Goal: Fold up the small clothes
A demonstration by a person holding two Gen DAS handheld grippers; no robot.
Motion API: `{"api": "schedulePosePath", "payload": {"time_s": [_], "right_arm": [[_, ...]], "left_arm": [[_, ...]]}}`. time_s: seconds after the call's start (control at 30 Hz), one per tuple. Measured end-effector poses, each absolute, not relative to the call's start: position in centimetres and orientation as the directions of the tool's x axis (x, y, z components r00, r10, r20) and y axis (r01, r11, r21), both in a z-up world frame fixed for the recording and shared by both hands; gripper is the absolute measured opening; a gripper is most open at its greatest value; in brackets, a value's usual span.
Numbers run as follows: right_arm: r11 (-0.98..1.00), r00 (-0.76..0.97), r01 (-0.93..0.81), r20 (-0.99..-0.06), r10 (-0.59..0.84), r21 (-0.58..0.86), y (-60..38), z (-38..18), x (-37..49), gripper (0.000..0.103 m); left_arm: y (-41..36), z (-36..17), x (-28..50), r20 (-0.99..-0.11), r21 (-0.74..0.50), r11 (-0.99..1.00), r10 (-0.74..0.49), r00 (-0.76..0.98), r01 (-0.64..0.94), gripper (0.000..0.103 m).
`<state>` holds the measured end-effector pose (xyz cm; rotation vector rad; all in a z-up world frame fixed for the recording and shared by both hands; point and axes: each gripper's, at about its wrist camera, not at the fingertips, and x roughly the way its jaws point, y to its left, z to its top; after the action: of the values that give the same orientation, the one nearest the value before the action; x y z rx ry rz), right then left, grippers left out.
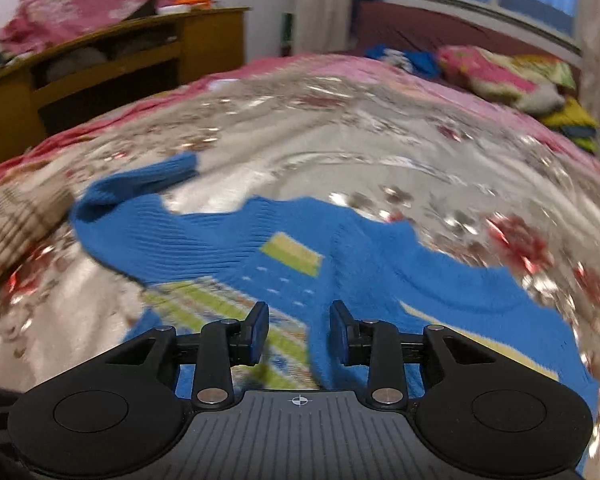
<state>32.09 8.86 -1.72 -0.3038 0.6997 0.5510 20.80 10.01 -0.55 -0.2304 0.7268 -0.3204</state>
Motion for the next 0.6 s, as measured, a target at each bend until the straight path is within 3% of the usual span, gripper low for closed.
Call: {"api": "schedulePosePath", "payload": {"time_s": [0.3,0.37,0.43,0.6], "right_arm": [[0.866,0.628,-0.492,-0.725,0.282,-0.09,9.7,-3.5,35.2,0.026],[0.872,0.634,-0.48,-0.725,0.27,-0.095,9.2,-3.7,35.4,0.021],[0.88,0.629,-0.468,-0.732,0.262,-0.087,8.8,-3.9,35.8,0.009],[0.859,0.603,-0.512,-0.713,0.359,-0.001,9.1,-3.0,34.8,0.007]], "left_arm": [[10.2,-0.5,20.8,-0.61,-0.32,0.923,-0.373,0.699,0.213,0.049],[10.2,-0.5,20.8,-0.61,-0.322,0.922,-0.375,0.698,0.213,0.049],[10.1,-0.6,20.8,-0.611,-0.319,0.923,-0.374,0.698,0.215,0.049],[10.1,-0.6,20.8,-0.611,-0.318,0.924,-0.371,0.699,0.213,0.049]]}}
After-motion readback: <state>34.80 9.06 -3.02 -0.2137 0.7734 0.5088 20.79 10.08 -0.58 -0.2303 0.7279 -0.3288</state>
